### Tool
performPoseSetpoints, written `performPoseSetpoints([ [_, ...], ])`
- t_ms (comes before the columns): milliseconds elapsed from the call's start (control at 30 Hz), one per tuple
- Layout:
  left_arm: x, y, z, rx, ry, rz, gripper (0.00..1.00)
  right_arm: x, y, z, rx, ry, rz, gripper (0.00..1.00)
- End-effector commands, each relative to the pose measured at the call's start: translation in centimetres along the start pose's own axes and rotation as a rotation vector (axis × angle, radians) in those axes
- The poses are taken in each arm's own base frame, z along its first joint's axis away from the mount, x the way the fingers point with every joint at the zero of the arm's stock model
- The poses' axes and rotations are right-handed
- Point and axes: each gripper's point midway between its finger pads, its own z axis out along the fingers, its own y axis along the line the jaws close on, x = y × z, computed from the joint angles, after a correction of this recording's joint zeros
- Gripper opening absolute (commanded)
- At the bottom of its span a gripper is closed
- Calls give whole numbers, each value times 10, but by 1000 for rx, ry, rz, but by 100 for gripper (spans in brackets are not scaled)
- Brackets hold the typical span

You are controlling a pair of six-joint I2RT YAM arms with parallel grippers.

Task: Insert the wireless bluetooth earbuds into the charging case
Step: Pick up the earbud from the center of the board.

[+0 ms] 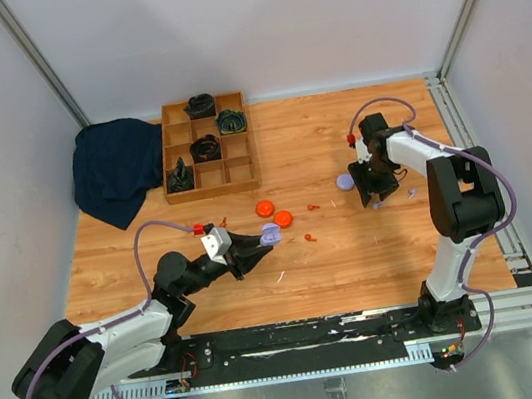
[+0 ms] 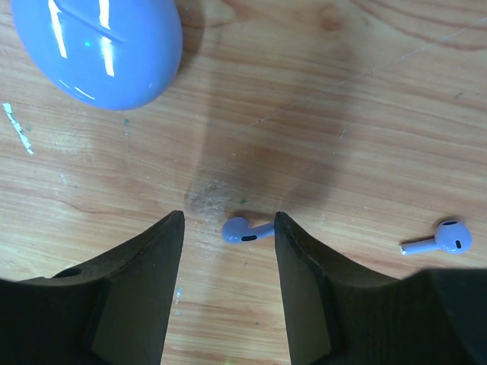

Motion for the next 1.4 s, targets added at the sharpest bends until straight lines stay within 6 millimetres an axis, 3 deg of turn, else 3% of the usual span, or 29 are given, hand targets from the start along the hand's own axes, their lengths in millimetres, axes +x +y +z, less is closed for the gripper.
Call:
performPoseSetpoints([
  [0, -12, 1, 2, 6, -37, 37, 0, 19, -7, 3, 19, 67, 39, 51],
  [633, -13, 1, 1, 6, -37, 38, 0, 32, -10, 8, 41, 116, 62, 39],
  [1367, -16, 2, 1, -4, -55, 32, 0, 27, -16, 4, 91, 86, 96, 26],
])
